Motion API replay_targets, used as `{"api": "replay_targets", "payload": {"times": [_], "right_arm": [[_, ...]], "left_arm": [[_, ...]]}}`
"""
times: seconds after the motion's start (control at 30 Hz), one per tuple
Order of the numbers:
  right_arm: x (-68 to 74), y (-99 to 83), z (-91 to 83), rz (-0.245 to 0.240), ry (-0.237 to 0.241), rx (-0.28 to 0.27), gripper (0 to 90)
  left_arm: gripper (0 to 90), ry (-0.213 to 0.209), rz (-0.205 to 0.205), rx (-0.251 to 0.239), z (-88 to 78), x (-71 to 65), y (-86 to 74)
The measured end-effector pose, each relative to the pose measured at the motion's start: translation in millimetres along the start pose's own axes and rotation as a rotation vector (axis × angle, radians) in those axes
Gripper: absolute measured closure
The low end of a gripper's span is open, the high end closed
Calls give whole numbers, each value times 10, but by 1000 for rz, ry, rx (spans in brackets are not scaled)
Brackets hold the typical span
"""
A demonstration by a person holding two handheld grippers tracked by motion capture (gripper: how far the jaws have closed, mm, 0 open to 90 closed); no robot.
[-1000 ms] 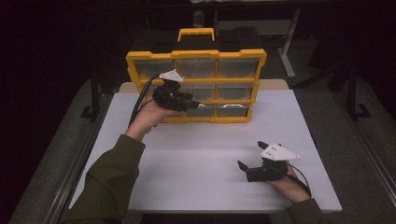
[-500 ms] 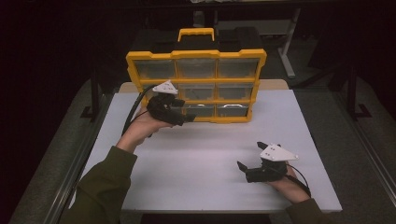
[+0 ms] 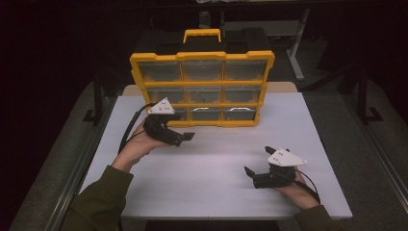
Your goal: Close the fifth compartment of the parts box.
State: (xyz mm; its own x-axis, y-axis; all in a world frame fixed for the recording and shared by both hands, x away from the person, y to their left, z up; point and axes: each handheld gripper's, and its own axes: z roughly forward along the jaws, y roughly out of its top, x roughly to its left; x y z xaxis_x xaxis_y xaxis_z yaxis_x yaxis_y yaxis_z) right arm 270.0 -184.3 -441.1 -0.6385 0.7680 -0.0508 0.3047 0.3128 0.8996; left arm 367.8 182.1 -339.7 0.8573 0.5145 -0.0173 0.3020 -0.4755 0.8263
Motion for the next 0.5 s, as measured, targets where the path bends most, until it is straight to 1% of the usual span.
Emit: {"api": "replay_targets", "payload": {"times": [0.03, 0.1, 0.23, 0.3, 0.37, 0.5], "right_arm": [[1, -1, 1, -1, 0, 1, 3], [3, -2, 2, -1, 0, 2, 3], [3, -3, 0, 1, 0, 3, 3], [3, -4, -4, 3, -1, 2, 3], [-4, -6, -9, -5, -3, 3, 3], [-5, -11, -11, -6, -3, 5, 3]], "left_arm": [[95, 1, 10, -1, -13, -4, -25], [84, -5, 4, -12, -26, -26, -77], [68, 2, 17, -2, -41, -59, -205], [64, 6, 19, -5, -55, -67, -276], [62, 5, 6, -8, -64, -80, -348], [52, 18, 10, -11, -64, -112, -483]]}}
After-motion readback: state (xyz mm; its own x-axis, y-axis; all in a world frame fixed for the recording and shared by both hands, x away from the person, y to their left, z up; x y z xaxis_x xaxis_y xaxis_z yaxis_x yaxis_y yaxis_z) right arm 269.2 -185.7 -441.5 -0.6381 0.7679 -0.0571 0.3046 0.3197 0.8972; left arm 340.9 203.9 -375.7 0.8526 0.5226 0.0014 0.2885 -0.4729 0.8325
